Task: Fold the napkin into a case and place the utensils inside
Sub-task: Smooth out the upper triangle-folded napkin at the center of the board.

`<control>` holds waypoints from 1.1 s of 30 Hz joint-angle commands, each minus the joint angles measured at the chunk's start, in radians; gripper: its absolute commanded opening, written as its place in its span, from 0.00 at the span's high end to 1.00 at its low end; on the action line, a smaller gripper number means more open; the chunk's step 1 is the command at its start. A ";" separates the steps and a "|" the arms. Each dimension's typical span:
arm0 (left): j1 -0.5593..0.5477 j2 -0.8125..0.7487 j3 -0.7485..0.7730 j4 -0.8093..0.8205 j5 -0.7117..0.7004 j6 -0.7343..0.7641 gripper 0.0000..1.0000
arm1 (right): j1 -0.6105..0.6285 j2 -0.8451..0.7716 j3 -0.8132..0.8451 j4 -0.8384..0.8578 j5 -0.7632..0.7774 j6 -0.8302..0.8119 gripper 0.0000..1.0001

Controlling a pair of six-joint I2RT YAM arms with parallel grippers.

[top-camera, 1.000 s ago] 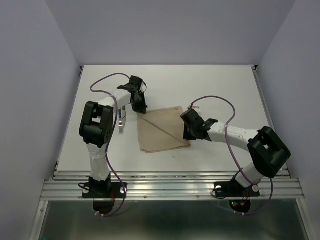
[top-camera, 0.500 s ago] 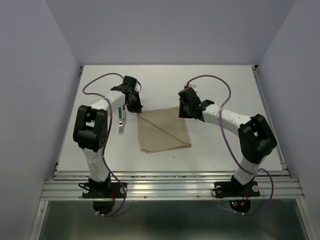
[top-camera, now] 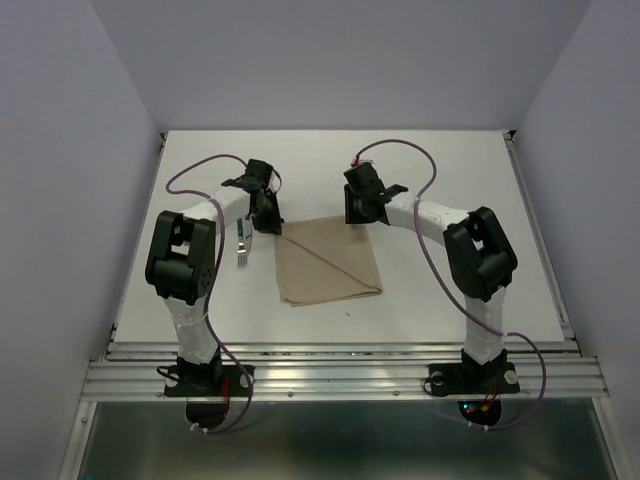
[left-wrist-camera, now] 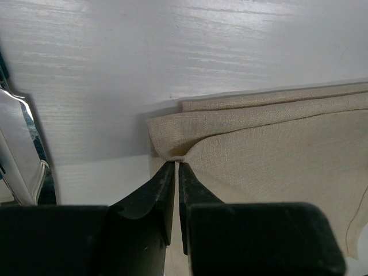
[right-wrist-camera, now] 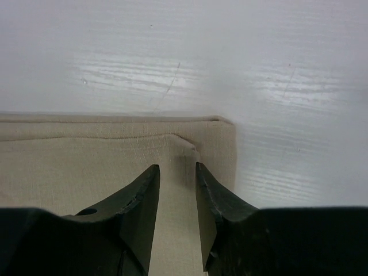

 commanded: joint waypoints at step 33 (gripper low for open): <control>0.012 -0.075 0.015 -0.010 -0.005 0.014 0.80 | -0.042 0.065 0.086 0.043 0.062 0.014 0.99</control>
